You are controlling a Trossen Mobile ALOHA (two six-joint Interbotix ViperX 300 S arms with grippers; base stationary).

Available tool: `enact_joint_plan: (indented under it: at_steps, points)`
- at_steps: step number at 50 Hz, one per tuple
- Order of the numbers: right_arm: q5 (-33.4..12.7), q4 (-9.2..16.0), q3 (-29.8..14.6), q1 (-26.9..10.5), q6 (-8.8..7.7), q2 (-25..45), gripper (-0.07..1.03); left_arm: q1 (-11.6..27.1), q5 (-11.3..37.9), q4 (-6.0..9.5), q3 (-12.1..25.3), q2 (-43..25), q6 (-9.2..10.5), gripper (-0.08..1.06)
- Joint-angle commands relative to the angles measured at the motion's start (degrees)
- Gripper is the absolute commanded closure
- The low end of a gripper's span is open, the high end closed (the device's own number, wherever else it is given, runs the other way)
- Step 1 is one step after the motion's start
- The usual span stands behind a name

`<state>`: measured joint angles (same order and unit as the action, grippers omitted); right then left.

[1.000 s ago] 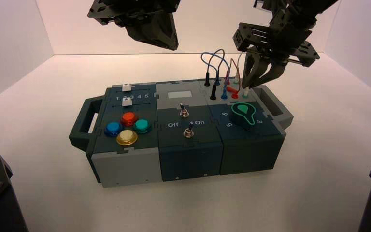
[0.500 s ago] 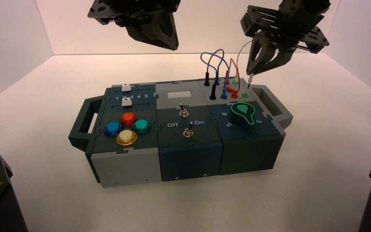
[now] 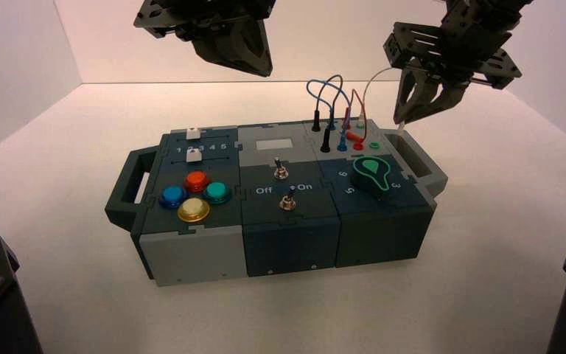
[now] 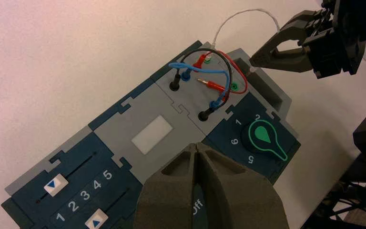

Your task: Pull the white wire.

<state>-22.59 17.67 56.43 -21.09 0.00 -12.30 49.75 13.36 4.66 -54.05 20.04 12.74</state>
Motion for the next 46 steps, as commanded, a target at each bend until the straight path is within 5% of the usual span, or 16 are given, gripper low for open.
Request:
enact_joint_plan:
  at_steps: [1, 4, 46]
  points:
    - [-0.09, 0.00, -1.05, 0.09, -0.09, 0.00, 0.72, 0.18, -0.44, -0.18, 2.20, 0.35, -0.09, 1.01]
    - [-0.18, 0.00, -1.05, 0.18, 0.00, 0.09, 0.62, 0.18, -0.44, -0.18, 2.29, 0.26, -0.09, 1.01]
    - [-7.38, 0.26, 4.66, -1.67, -0.70, -17.31, 0.62, -4.92, 3.87, -1.41, 1.49, 1.49, -2.46, 1.01]
